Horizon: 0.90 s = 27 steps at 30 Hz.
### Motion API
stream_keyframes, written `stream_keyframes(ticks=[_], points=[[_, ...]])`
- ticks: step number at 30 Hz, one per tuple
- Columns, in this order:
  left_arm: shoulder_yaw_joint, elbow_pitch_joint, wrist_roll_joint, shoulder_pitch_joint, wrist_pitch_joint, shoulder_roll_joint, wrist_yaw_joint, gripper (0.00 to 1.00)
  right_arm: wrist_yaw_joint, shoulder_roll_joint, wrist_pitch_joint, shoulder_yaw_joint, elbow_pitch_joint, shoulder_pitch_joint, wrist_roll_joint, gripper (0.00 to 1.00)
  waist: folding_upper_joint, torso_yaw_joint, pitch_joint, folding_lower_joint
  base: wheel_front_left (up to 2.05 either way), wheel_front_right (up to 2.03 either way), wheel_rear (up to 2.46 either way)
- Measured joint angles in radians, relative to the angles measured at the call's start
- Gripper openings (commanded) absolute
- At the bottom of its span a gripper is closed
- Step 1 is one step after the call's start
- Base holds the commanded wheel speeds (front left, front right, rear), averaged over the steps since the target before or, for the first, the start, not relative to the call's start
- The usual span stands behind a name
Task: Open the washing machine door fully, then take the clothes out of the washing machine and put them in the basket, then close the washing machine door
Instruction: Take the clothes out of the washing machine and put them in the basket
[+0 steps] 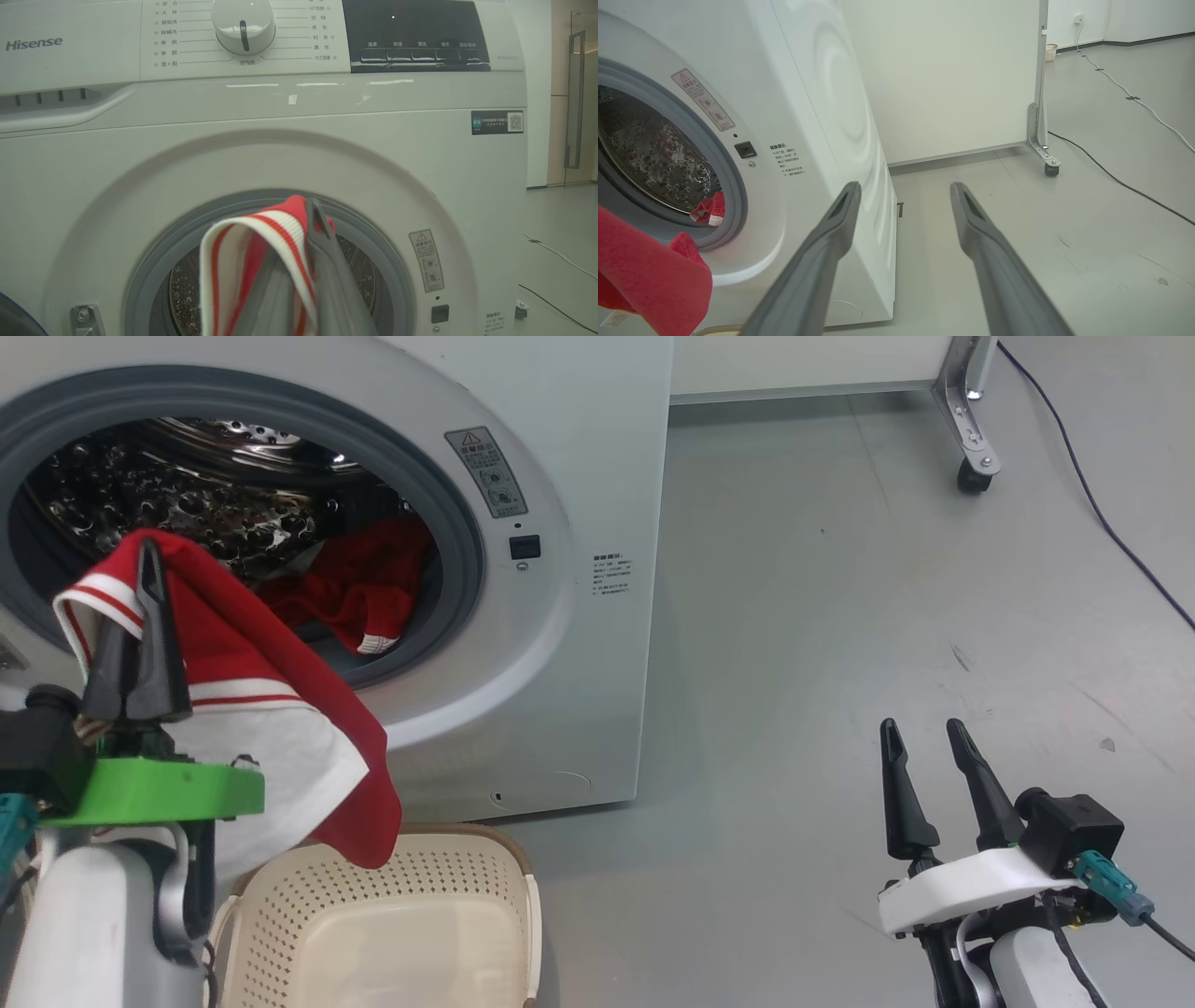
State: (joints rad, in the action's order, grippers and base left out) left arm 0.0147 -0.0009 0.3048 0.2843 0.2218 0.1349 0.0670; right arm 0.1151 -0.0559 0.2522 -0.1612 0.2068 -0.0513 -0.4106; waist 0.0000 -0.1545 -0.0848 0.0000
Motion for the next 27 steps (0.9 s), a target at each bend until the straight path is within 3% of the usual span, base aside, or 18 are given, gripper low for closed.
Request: stream_keyframes(ticks=[11,27], points=[[0.071,0.074,-0.01,-0.168,-0.137,-0.002,0.009,0.0,0.001,0.001,0.0,-0.007,-0.011,0.0,0.0,1.0,0.0,-0.007,-0.038,0.0,0.0,0.0,0.0],[0.088,0.209,-0.033,-0.193,-0.231,0.024,0.009,0.0,0.007,0.007,0.0,-0.044,-0.033,-0.036,0.002,1.0,0.0,-0.039,-0.154,0.0,0.0,0.0,0.0]])
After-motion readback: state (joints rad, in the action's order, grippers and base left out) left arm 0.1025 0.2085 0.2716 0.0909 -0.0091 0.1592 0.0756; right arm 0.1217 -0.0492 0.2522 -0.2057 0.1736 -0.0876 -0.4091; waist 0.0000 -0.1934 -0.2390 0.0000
